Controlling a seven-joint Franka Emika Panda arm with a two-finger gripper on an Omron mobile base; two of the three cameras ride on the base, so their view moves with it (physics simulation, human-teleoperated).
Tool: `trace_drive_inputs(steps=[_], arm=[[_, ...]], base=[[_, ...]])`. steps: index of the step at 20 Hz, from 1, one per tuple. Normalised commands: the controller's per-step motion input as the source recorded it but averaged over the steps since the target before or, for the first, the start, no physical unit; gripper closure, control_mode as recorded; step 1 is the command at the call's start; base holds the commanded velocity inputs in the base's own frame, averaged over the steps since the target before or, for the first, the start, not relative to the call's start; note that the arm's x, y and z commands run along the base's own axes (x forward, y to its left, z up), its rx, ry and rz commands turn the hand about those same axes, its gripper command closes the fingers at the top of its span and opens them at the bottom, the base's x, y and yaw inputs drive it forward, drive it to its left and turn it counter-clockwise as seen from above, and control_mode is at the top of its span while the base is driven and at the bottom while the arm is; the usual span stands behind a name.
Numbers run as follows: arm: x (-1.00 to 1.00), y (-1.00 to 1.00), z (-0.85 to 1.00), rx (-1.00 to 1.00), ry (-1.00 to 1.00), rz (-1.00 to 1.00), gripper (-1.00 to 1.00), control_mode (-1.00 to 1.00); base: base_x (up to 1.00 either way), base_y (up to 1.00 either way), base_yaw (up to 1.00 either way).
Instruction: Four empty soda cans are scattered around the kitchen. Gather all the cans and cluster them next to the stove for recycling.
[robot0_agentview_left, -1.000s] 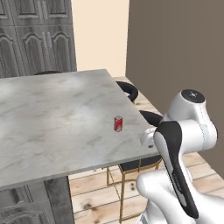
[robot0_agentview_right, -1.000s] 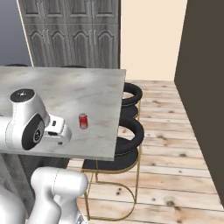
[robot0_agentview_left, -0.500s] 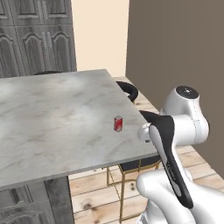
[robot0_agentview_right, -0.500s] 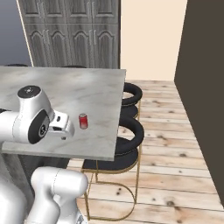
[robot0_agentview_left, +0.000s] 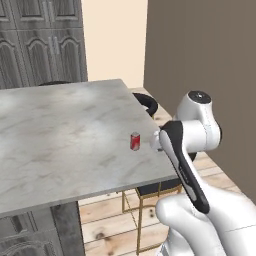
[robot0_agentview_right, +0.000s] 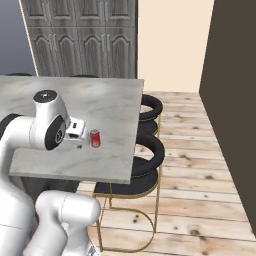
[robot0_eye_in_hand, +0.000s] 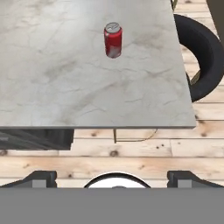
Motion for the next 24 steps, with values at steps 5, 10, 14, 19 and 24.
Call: trace_drive_inputs(steps=[5,10,14,19,24], arm=[[0.47,0.02,-0.18,0.00,0.00,0.00,-1.00,-1.00],[0.49,0.04,-0.29,0.00,0.00,0.00,-1.00,-1.00],[0.44,0.11,-0.11,0.00,0.00,0.00,-1.00,-1.00],[0.35,0.03,0.00,0.00,0.00,0.00,-1.00,-1.00],[0.36,0.00,-0.01,0.00,0.01,0.00,-1.00,-1.00]], base=[[0.00,0.00,0.00],[0.00,0.00,0.00],[0.00,0.00,0.00],[0.00,0.00,0.00],[0.00,0.00,0.00]])
